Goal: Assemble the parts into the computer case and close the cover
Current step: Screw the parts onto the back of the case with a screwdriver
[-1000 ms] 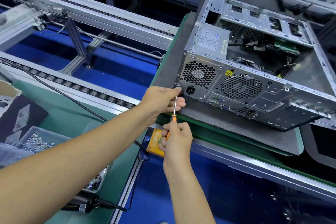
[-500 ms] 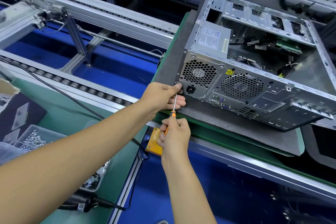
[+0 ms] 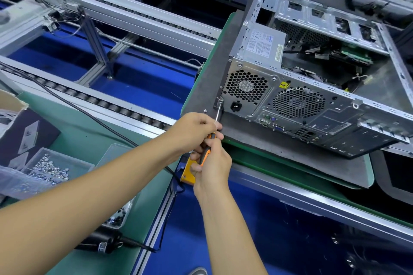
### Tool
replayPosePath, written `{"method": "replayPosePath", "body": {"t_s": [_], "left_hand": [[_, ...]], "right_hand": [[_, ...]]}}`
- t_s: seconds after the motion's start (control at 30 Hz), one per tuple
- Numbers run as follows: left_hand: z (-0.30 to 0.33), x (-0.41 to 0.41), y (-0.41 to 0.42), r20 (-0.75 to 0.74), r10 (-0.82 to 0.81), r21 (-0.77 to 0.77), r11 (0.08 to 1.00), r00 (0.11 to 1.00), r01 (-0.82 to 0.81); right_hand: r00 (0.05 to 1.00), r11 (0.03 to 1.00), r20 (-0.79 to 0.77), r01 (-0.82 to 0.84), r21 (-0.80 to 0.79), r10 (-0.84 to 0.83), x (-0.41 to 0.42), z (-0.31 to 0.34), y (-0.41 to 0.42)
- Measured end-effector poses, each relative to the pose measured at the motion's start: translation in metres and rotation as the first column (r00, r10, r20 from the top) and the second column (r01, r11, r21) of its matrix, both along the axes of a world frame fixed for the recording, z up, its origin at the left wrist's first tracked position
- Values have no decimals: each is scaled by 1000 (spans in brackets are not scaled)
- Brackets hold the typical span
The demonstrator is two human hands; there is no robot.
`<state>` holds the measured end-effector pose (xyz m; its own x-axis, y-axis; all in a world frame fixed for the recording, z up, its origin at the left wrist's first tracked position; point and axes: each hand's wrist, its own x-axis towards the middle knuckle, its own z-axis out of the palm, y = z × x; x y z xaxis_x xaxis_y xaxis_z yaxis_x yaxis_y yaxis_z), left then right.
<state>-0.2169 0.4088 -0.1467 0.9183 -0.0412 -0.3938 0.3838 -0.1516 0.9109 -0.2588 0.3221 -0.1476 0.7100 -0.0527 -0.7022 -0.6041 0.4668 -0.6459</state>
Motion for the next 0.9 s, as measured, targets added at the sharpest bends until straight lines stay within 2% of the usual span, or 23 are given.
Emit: {"method": "replayPosePath", "body": {"t_s": [0.17,0.4,0.47,0.53,0.57,0.6,0.63,0.67,0.7,0.73,0.77,0.8,0.87,0.9], "left_hand": [[-7,-6,2,84,-4,167,986,996,-10],[-5,-8,0,162,6,233,971,987,-44],[-6,-9,-3,180,34,211,975,983,-72],[-5,-10,-7,189,67,177,979,980,-101],[-4,-11,-9,182,90,141,983,979,-116],[-4,-11,-11,157,115,77,989,981,-128],[-4,-13,-13,118,138,-2,990,983,-139],[-3,-14,-14,85,146,-52,989,986,-142],[-3,-15,-15,72,145,-59,988,987,-141],[-3,-16,-15,70,142,-47,989,987,-139],[-3,-17,-16,68,142,-42,989,988,-140],[-2,-17,-17,58,147,-53,988,987,-144],[-1,-16,-21,24,159,-108,982,987,-156],[-1,-16,-23,6,165,-137,977,986,-163]], "right_hand": [[1000,1000,5,-29,5,29,3,-1,7],[1000,1000,-19,0,-15,0,1,-6,13],[1000,986,-22,-18,-167,15,-2,-5,13],[999,862,30,25,-506,-12,-9,2,8],[980,758,197,132,-639,-5,-12,13,1],[903,652,426,289,-700,57,-12,30,-9],[767,554,622,453,-698,157,-6,49,-21],[619,468,741,590,-658,260,9,69,-34],[502,388,789,689,-612,354,32,90,-48],[430,314,783,745,-589,450,63,111,-61],[410,251,734,754,-607,542,95,131,-71],[439,195,633,703,-683,638,127,147,-78],[492,75,309,439,-895,814,176,160,-83],[475,3,140,278,-961,869,193,156,-84]]}}
